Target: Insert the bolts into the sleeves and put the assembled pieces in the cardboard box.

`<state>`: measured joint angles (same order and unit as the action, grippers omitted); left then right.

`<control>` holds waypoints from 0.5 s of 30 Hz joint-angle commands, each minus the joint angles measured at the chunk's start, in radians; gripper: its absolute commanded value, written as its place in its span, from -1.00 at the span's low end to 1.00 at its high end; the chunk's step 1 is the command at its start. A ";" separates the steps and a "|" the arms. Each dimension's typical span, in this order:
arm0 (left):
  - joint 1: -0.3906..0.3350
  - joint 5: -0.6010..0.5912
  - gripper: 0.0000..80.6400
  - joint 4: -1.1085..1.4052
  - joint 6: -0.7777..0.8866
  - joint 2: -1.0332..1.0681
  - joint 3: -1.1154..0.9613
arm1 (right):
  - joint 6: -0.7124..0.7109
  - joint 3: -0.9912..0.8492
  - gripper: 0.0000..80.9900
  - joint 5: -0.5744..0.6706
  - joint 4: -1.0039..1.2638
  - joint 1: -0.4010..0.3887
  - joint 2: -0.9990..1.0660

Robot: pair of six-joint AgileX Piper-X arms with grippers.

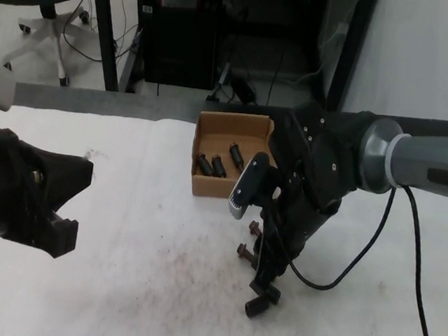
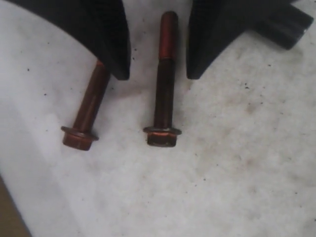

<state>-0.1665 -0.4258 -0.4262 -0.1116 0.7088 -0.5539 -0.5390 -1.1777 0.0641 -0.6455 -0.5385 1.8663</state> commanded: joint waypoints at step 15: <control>-0.002 0.005 -0.99 -0.005 -0.001 -0.008 -0.001 | -0.017 -0.039 -0.25 -0.006 -0.002 0.002 0.055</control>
<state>-0.1665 -0.4258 -0.4330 -0.1116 0.7088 -0.5539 -0.5390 -1.2015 0.0547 -0.6683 -0.5385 1.9103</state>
